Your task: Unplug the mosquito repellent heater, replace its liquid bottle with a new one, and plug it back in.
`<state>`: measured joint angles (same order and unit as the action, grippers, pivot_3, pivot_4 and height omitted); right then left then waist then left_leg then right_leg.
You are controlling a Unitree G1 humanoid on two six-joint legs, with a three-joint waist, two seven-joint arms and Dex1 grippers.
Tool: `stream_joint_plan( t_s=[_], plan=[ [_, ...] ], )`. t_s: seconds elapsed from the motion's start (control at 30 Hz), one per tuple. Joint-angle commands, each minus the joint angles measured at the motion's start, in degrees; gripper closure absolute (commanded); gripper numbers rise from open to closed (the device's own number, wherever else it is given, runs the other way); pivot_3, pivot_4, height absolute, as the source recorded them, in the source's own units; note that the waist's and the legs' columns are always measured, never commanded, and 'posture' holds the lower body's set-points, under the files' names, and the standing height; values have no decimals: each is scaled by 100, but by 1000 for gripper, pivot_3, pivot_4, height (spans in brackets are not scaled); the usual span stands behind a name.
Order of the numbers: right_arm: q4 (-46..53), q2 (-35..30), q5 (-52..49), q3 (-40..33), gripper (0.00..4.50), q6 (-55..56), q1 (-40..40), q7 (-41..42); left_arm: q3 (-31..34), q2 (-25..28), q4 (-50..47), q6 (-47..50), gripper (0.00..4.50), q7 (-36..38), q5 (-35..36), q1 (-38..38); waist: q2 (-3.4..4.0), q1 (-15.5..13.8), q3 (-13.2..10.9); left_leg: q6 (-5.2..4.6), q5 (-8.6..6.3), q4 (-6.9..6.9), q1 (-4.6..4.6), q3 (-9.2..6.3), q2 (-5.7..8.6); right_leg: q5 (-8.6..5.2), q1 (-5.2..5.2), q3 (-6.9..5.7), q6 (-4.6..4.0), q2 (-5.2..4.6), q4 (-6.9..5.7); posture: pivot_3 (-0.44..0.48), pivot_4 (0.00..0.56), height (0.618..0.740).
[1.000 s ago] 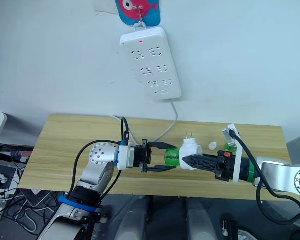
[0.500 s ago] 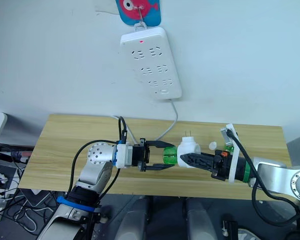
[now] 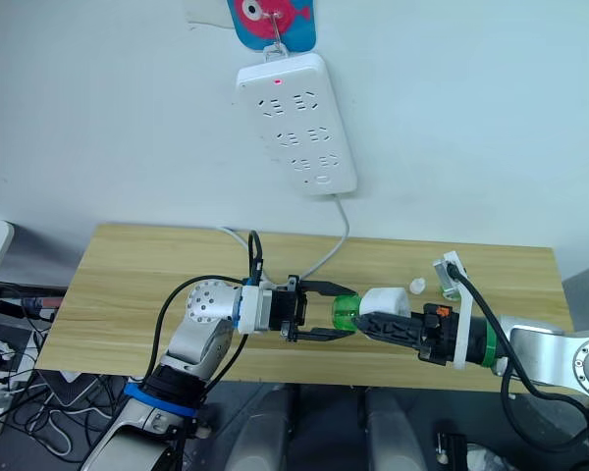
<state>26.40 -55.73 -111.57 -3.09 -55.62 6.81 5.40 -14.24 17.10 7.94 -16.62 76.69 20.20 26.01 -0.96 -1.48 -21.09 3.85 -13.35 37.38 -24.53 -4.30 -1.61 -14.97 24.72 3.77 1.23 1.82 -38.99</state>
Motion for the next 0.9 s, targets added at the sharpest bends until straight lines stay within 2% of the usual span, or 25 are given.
stream_joint_plan(
  t_s=[0.03,0.33,0.47,0.6,0.67,0.77,0.9],
  plan=[
    [480,95,-143,65,37,180,-203,125,54,-72,-129,76,2238,-207,39,81,0,0,0,0,0,0,-1,-2,0,0,0,0,0,0,0,158,353,740],
    [1182,-71,-143,285,37,891,-807,80,66,-38,-131,127,2238,-280,39,90,0,0,0,0,0,19,-10,-13,-2,0,-2,0,1,0,-2,154,354,740],
    [1339,-517,-143,149,37,965,-1015,520,59,-36,-133,113,2238,-265,40,78,0,0,0,0,0,38,-16,-18,-1,2,-4,1,5,0,-3,150,351,740],
    [1339,-1380,-143,-620,37,776,-1631,1543,72,-49,-66,85,2238,-266,25,123,1,-3,0,-1,-1,47,-20,-21,-1,4,-7,0,8,-2,-1,151,350,740],
    [1162,-1779,-143,-1376,37,420,-2115,2084,80,-41,-54,67,2238,-251,29,122,0,-9,0,-1,-1,50,-20,-21,-2,5,-10,-2,11,-3,1,151,350,740],
    [728,-2027,-143,-2196,884,-1,-2464,2171,88,-24,-89,60,2238,-226,51,91,-1,-16,1,-1,-1,51,-19,-25,-2,6,-17,-3,11,-4,3,149,344,740],
    [-19,-2017,-20,-2173,2416,65,-2116,1402,81,12,-160,40,2238,-149,97,47,-2,-13,1,-1,-1,53,-16,-22,1,7,-19,0,13,-4,2,146,340,740]
  ],
)
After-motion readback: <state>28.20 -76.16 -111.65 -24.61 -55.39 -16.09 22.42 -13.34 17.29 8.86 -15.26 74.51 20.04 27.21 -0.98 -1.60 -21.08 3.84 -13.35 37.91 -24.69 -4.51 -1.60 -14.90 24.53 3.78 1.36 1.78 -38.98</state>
